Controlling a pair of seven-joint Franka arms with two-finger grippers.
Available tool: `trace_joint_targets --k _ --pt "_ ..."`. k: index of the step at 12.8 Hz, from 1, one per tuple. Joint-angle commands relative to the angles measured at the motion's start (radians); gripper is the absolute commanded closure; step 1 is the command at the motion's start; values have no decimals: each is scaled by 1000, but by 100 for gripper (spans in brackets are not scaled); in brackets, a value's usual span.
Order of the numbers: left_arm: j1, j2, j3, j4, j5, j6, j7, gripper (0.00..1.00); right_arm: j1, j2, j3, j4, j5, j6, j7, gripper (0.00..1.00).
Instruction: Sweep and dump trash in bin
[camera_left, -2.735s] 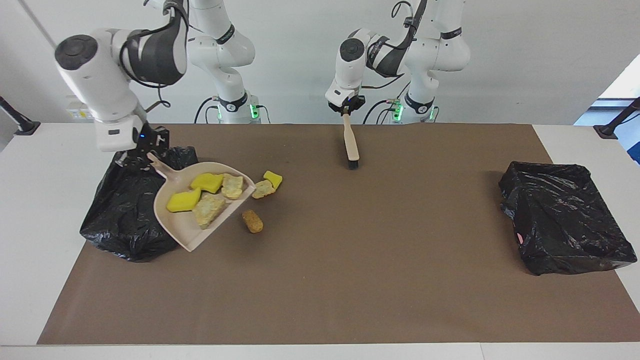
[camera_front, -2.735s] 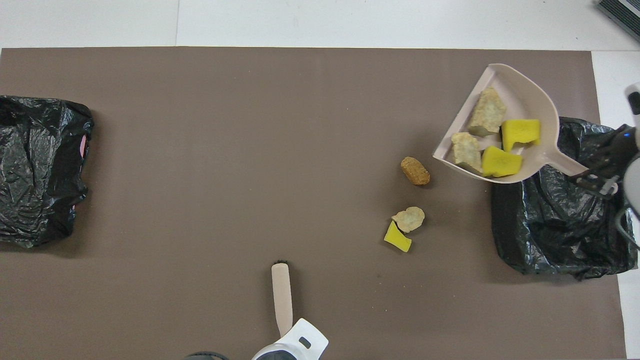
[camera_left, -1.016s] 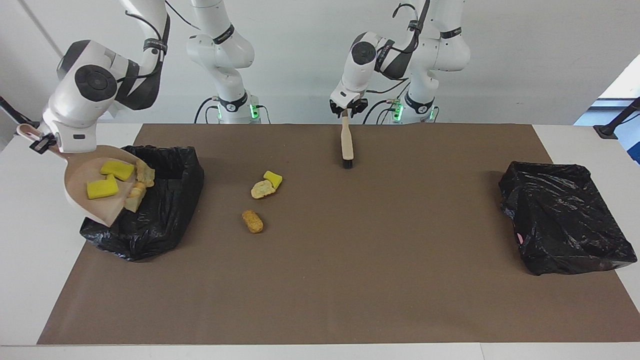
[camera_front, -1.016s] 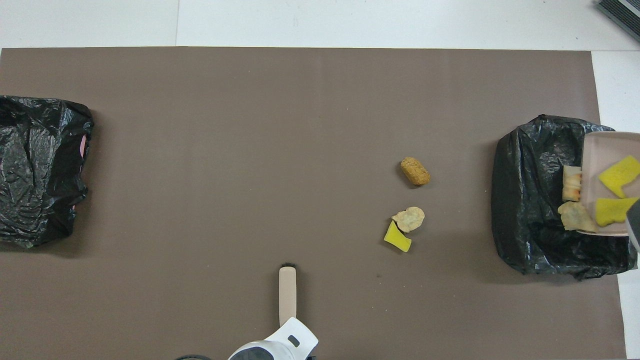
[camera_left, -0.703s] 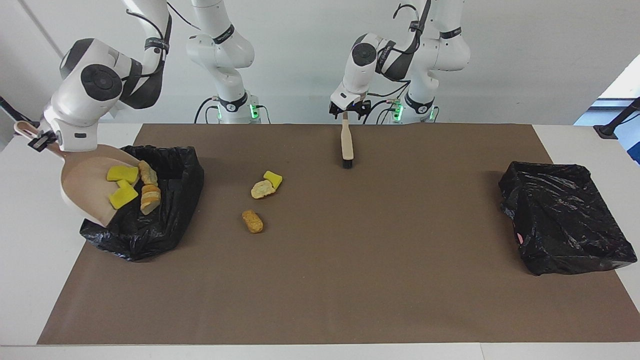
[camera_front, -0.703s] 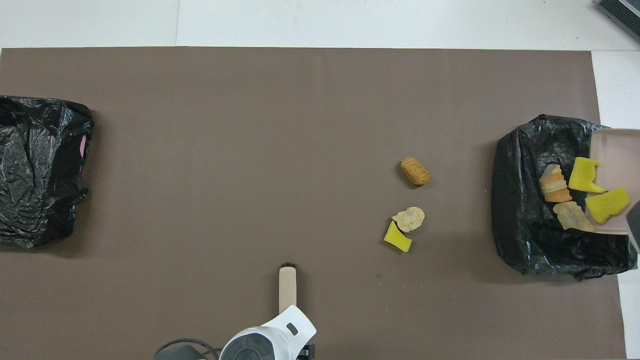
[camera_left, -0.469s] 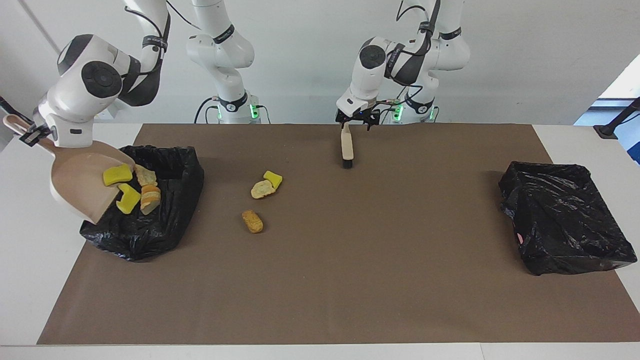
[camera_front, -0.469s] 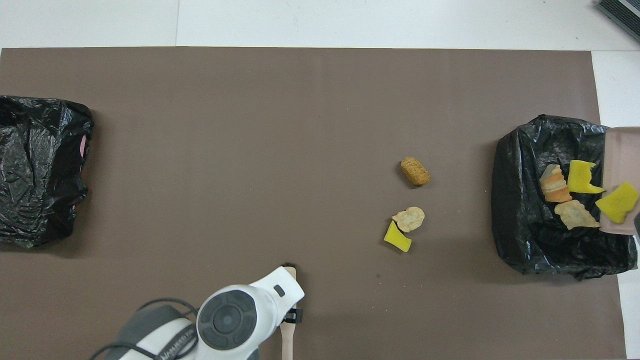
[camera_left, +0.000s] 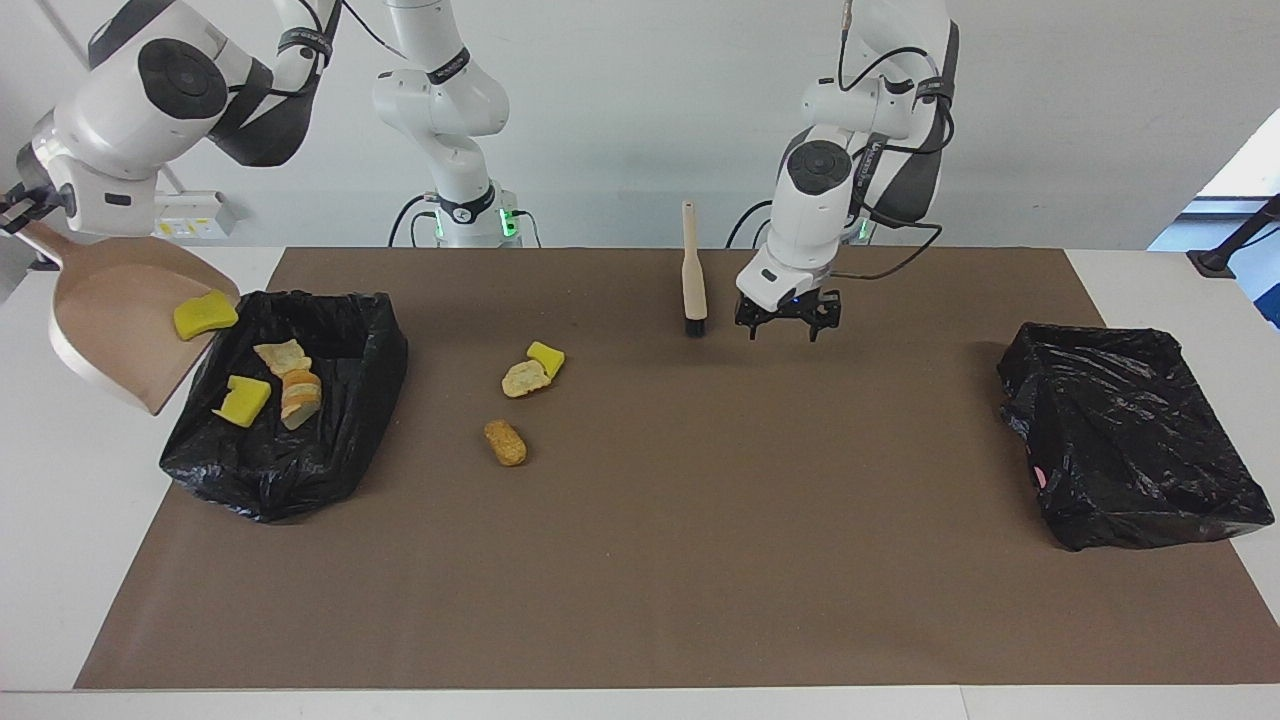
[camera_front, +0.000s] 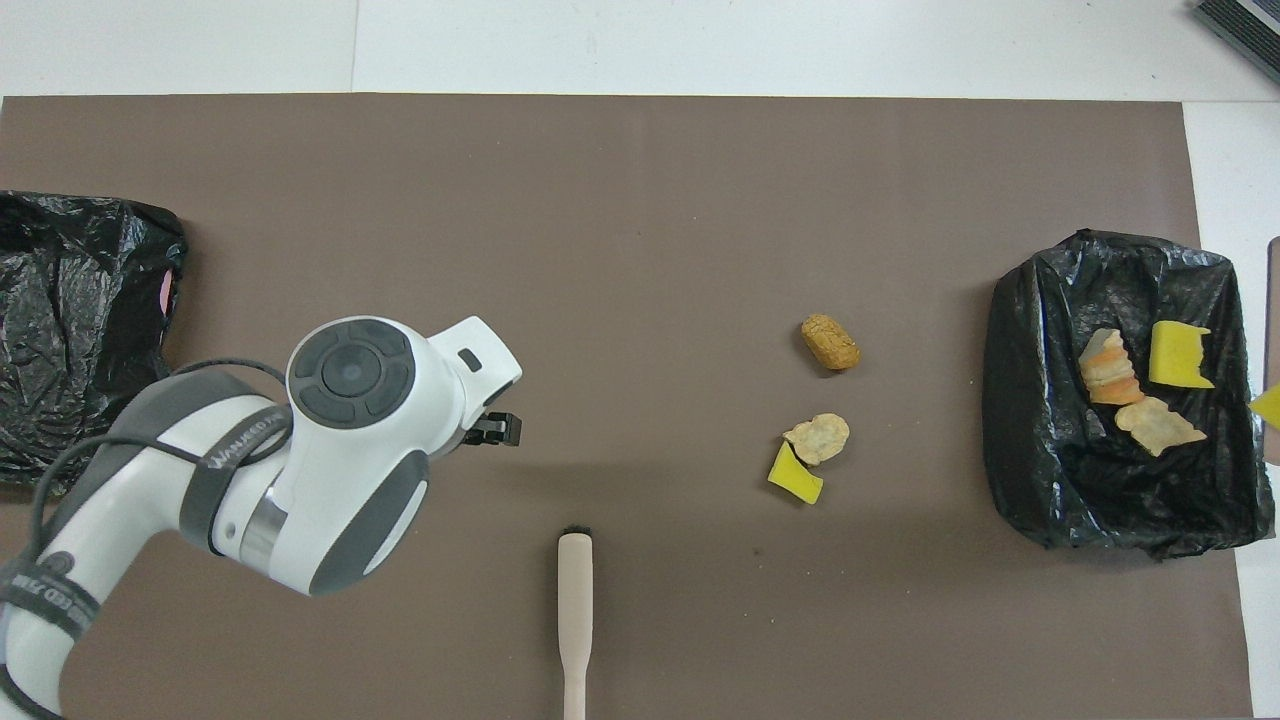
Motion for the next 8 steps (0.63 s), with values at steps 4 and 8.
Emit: trace_joint_targets --k 4,8 --pt "-11 46 172 308 26 -166 216 0 97 56 7 -32 -183 -21 90 100" --pt "33 23 203 446 16 -335 299 0 100 99 7 -43 -255 -32 145 100"
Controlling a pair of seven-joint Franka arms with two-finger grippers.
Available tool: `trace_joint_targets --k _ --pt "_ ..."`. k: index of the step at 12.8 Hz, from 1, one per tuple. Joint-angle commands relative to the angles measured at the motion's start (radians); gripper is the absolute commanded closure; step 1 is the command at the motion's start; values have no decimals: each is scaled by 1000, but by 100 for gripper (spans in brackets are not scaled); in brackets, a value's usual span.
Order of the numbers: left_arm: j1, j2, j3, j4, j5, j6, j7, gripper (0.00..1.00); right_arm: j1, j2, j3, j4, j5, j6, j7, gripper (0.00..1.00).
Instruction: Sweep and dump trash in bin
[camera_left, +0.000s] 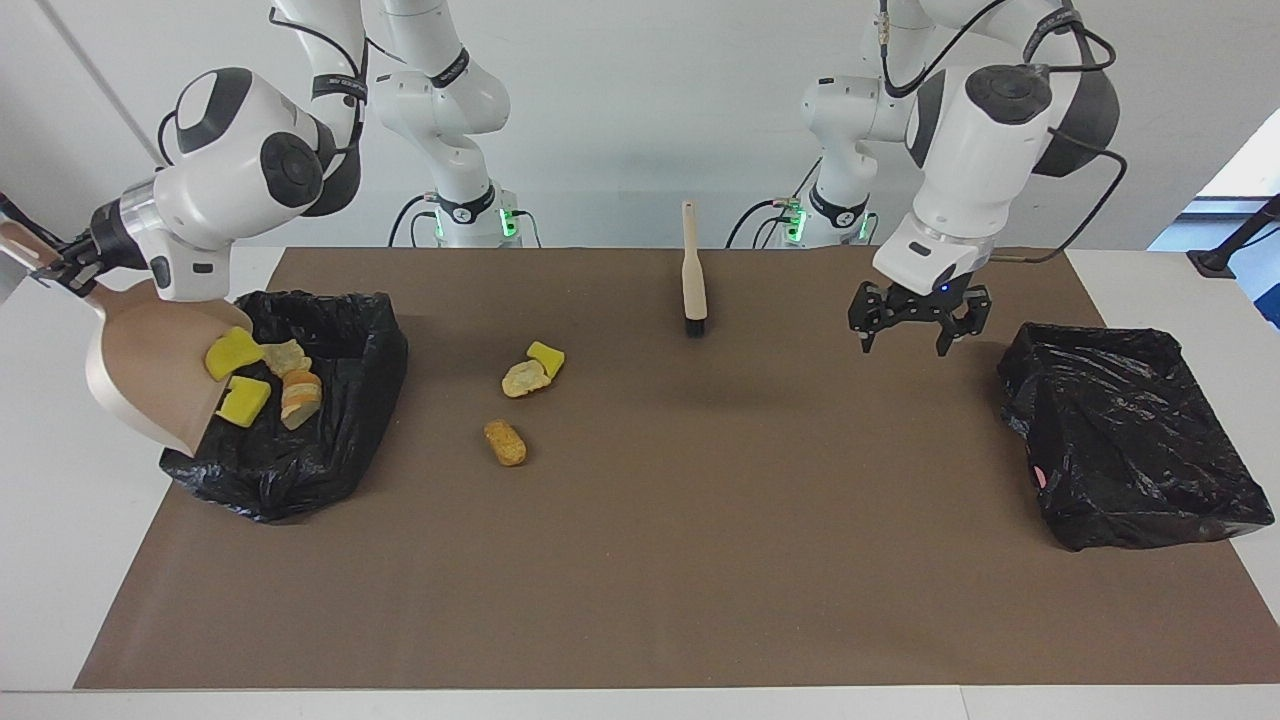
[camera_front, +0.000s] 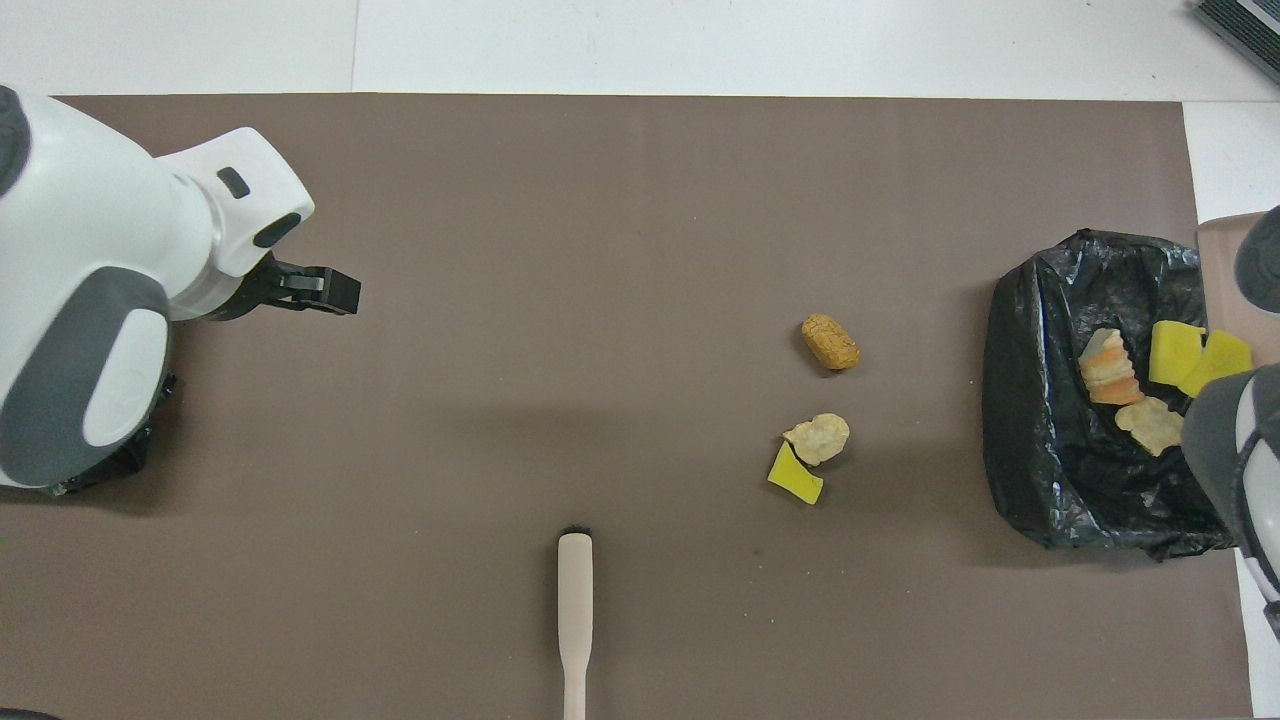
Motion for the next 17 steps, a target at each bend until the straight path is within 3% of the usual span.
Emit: trace_joint_targets --k 1,4,8,11,17 --pt "25 -2 7 103 4 -138 82 0 5 -2 6 -6 -95 -16 16 100" --pt "71 -67 9 136 -35 -233 151 0 35 18 8 35 -91 -68 30 100" --pt "87 -133 16 124 -42 -301 194 0 35 -22 51 144 11 -174 -36 100" --pt "105 -136 16 122 -58 -325 194 0 35 -27 135 219 110 -327 -39 100" --pt "145 -154 16 90 -97 -316 182 0 38 -43 278 221 507 -467 348 100"
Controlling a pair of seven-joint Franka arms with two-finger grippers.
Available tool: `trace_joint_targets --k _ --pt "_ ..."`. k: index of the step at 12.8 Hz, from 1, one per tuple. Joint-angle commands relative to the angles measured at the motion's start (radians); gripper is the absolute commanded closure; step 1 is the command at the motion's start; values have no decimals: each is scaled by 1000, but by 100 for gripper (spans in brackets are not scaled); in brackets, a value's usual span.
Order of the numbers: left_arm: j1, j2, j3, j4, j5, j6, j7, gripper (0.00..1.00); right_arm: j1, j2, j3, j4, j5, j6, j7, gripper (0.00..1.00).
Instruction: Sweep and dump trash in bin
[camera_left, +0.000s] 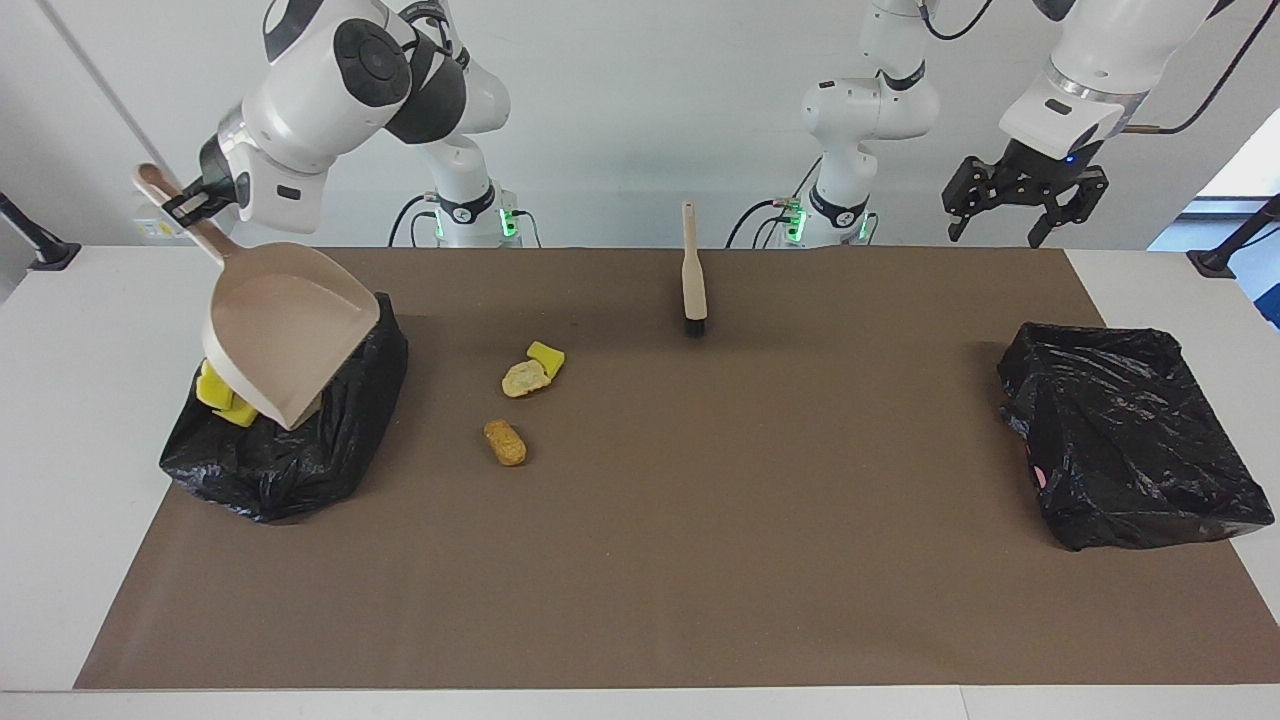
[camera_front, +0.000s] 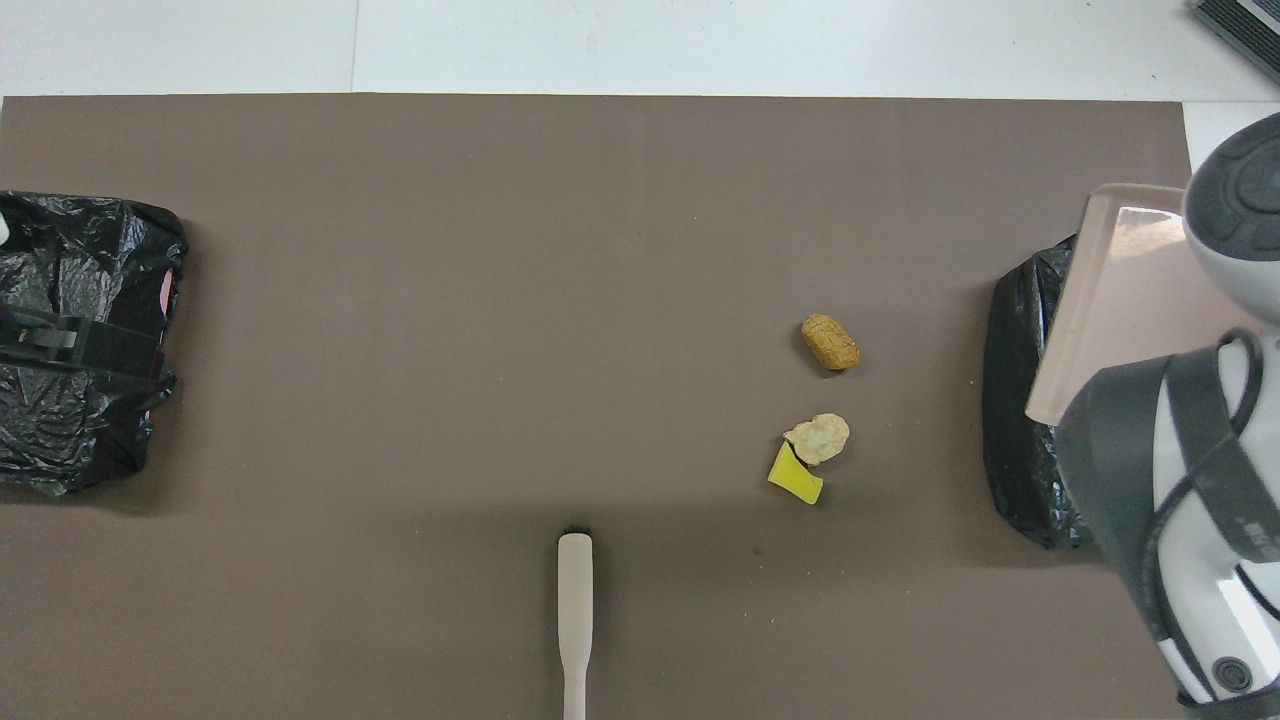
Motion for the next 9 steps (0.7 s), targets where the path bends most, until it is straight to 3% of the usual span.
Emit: trace_joint_targets --k 1,5,7,9 --pt "21 -24 -3 -31 -17 9 6 0 24 -3 30 6 134 -38 162 100" --pt "15 -23 -2 -27 -16 9 4 0 156 43 31 16 365 -40 543 100" --pt "6 -24 6 -27 -16 9 4 0 211 107 31 43 445 -38 740 100" --pt "1 -24 9 -27 -16 9 1 0 275 204 30 139 511 -43 916 100"
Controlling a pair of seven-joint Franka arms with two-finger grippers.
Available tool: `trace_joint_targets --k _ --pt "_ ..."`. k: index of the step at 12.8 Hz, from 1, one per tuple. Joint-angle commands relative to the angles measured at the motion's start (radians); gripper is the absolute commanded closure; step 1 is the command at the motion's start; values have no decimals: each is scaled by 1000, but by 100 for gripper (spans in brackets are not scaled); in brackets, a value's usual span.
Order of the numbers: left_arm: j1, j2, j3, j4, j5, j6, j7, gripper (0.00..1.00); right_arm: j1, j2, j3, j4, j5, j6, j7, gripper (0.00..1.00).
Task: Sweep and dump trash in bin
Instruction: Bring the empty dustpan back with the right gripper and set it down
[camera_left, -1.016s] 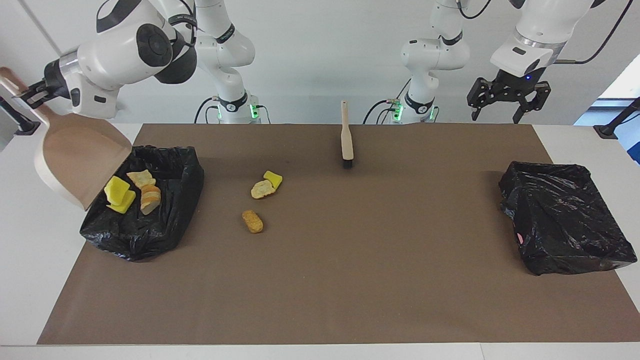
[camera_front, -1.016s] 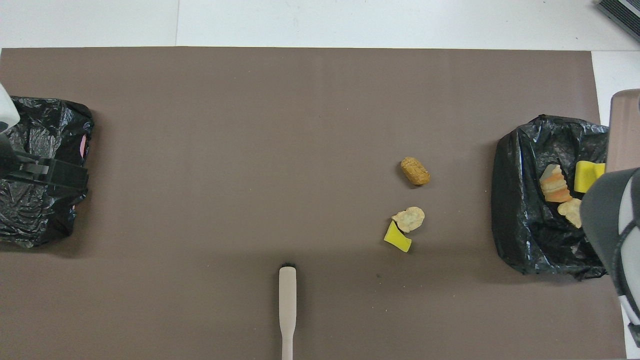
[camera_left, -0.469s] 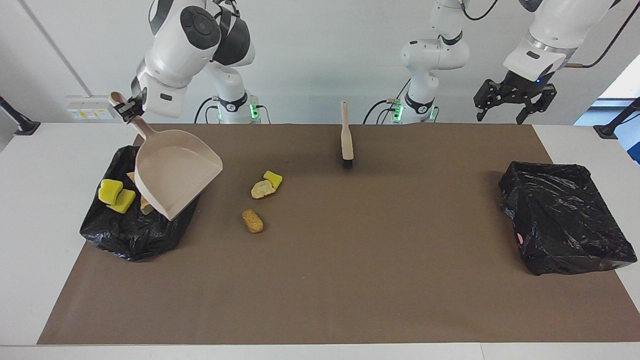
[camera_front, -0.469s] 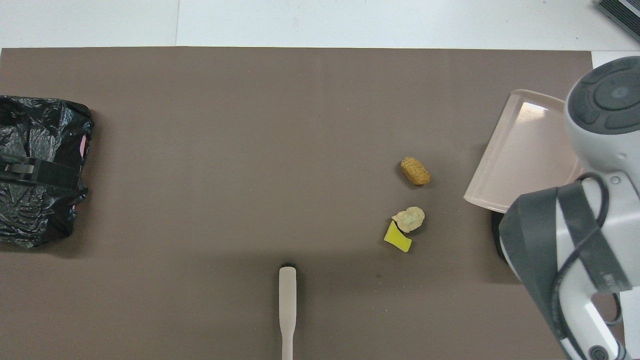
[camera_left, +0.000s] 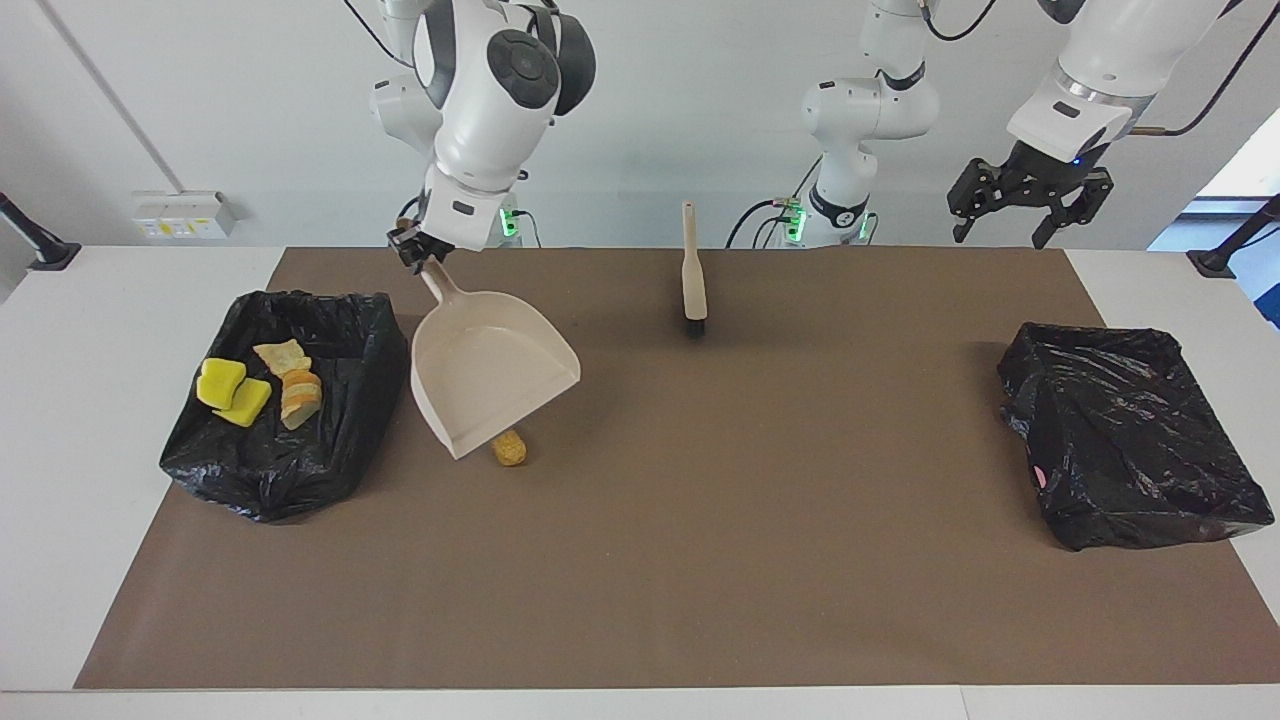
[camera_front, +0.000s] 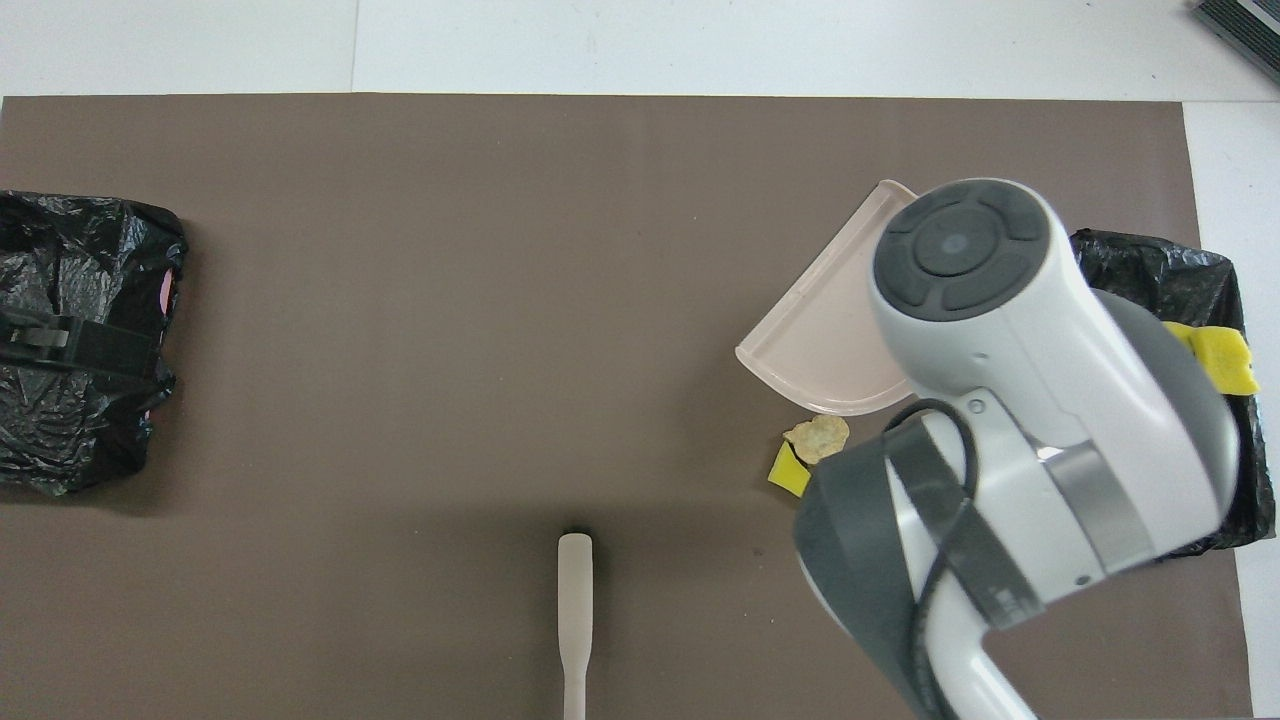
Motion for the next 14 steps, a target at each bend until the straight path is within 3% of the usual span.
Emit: trace_joint_targets --k 1,4,6,9,12,14 --pt "-9 -24 9 -23 -12 4 0 0 55 144 -3 159 109 -19 232 100" --pt "-12 -24 15 -23 -10 -7 4 0 131 282 -2 291 186 27 530 100" --pt "0 -24 14 -23 -10 1 6 0 164 351 -2 322 313 166 738 100" --pt "6 -24 15 -23 -9 -1 8 0 249 460 -3 342 363 366 962 100" --pt "4 -24 15 -23 -9 1 8 0 265 509 -3 336 456 489 1009 100" --pt "6 -24 15 -23 -9 -1 8 0 279 551 -5 328 445 533 1007 100"
